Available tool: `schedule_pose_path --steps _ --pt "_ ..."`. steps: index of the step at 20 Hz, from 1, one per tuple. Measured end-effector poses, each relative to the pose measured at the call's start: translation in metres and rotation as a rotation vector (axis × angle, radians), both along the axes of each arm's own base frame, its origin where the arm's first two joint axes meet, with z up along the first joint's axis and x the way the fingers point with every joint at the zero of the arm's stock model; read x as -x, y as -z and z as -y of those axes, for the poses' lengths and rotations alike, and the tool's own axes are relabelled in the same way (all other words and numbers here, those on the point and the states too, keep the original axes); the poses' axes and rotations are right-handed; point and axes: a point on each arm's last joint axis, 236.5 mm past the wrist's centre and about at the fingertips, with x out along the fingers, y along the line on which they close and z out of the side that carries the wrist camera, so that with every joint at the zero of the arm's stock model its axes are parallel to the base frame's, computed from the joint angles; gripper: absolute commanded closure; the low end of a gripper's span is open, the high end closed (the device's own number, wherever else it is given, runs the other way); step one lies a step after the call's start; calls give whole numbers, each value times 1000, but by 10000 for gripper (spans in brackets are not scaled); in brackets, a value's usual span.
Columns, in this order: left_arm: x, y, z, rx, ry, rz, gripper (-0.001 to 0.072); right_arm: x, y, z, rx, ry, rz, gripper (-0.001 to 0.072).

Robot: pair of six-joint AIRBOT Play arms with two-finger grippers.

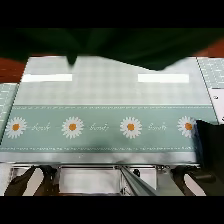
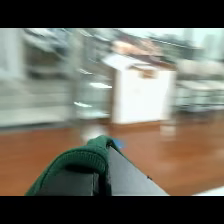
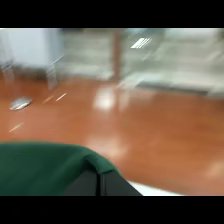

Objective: Fold the shirts.

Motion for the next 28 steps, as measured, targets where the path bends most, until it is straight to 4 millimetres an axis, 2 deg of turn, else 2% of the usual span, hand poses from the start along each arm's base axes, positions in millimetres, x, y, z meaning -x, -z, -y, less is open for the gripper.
schedule_pose_path --steps 2,4,7,8,10,14,17,20,25,26,27,28 --pt "25 0 -3 -66 -97 7 674 29 -2 19 23 78 22 687" --pt "42 9 -6 -111 -155 -18 674 47 12 33 44 133 -23 687" --pt "40 53 -15 -136 -175 -157 674 47 63 41 81 158 -216 687" --pt "32 75 -15 -135 -159 -225 674 43 84 40 91 152 -292 687" --pt "9 133 -16 -130 -127 -394 674 28 132 36 111 129 -463 687" --pt "-35 277 -20 -84 -98 -755 674 -7 239 29 126 98 -772 687" --pt "-58 368 -20 -12 -101 -941 674 -34 327 36 120 149 -964 687" --pt "-84 432 -17 81 -102 -1057 674 -65 395 52 103 231 -1079 687" --pt "-134 510 -12 256 -121 -1196 671 -123 474 82 -34 341 -1180 687" --pt "-141 522 -10 289 -121 -1225 605 -133 486 85 -80 348 -1193 685" --pt "-146 532 -8 314 -119 -1251 265 -140 498 86 -118 344 -1208 507" --pt "-153 539 -7 340 -118 -1271 15 -146 508 87 -161 340 -1222 158"
